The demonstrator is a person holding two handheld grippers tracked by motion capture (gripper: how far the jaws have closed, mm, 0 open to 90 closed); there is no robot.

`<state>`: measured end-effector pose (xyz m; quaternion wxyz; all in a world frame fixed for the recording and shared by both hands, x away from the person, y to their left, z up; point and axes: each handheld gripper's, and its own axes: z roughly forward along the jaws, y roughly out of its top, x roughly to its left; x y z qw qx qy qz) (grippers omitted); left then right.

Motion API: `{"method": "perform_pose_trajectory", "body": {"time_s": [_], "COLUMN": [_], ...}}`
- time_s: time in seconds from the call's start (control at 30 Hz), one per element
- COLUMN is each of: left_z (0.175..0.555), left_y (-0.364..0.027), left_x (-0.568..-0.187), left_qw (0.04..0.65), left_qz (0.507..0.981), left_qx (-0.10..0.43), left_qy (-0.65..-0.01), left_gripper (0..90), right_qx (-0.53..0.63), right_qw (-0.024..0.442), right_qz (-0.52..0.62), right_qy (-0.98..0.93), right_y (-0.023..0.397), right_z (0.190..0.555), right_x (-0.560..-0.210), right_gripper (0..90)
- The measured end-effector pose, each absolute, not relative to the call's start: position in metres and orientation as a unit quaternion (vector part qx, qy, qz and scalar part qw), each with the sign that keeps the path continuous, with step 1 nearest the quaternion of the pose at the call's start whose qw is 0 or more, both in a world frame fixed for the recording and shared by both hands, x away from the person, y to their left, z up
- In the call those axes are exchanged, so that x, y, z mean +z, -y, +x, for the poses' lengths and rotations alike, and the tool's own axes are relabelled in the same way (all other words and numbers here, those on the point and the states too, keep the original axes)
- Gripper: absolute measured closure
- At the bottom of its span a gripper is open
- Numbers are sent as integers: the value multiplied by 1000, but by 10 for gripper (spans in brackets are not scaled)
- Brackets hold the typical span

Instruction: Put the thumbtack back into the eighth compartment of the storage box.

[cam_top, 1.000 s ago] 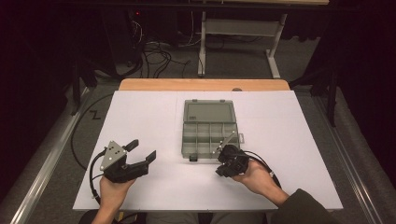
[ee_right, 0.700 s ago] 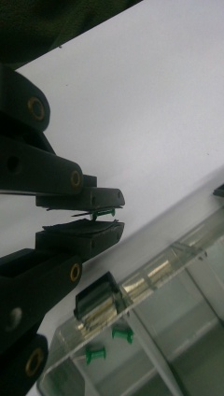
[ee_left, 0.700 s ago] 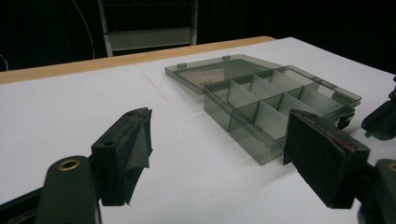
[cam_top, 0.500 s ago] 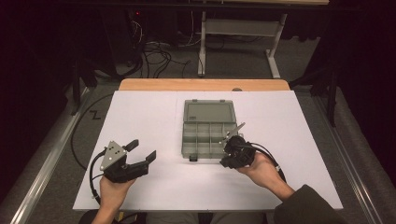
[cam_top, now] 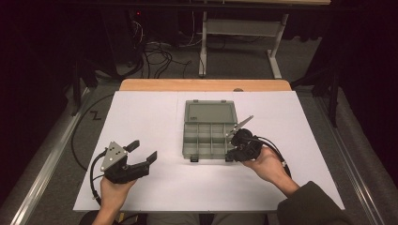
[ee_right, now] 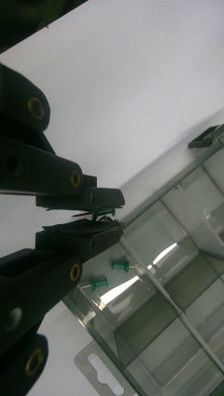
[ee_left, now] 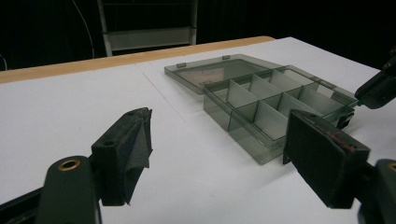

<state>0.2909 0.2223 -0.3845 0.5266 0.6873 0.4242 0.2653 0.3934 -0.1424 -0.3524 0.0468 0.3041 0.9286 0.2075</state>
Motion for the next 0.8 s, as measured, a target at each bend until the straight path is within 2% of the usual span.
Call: {"method": "perform_pose_trajectory", "body": {"time_s": [0.8], "left_z": [291], "left_y": [-222], "left_x": [-385], "left_qw": [526], "left_qz": [688], "left_qx": [265], "left_qy": [-423], "left_gripper": [239], "right_qx": [201], "right_qw": [54], "right_qz": [347], "right_qy": [-914], "right_y": [152], "right_z": [418], "right_x": [-356], "right_gripper": [845]}}
